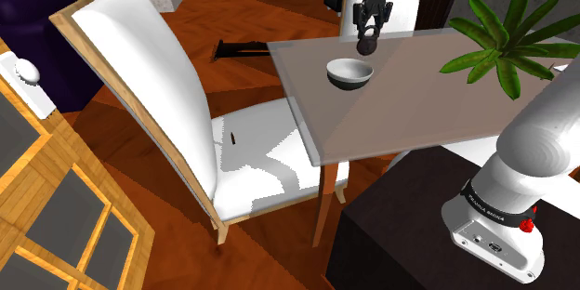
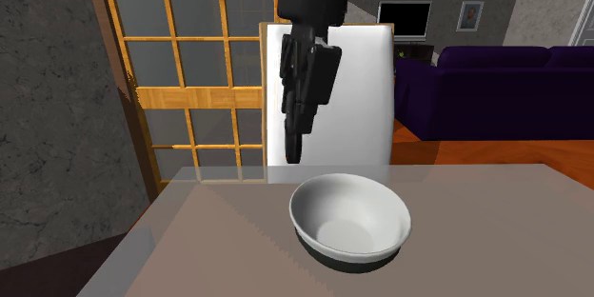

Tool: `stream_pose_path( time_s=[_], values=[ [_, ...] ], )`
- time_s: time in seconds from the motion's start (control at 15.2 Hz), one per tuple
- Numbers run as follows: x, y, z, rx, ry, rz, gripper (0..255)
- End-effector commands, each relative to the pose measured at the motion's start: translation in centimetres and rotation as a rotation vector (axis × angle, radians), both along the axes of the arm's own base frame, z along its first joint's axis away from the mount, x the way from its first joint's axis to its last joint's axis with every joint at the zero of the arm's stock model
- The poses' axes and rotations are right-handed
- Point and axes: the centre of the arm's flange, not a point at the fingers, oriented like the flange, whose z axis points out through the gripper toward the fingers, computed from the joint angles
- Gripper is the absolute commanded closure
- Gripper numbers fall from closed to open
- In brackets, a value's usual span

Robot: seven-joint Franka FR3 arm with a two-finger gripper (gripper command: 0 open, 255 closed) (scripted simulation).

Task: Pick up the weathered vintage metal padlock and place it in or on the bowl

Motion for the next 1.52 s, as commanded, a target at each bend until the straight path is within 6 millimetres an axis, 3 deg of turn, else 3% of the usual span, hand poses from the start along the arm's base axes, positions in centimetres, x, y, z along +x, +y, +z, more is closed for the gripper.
stream_pose_path(
  time_s=[0.0,0.26,0.33,1.45],
  values=[
    [2.7,-0.9,-0.1,0.0,0.0,0.0,255],
    [7.5,-3.0,0.4,0.0,0.0,0.0,255],
    [7.8,-3.2,0.5,0.0,0.0,0.0,255],
    [7.8,-3.2,-8.4,0.0,0.0,0.0,255]
  ],
)
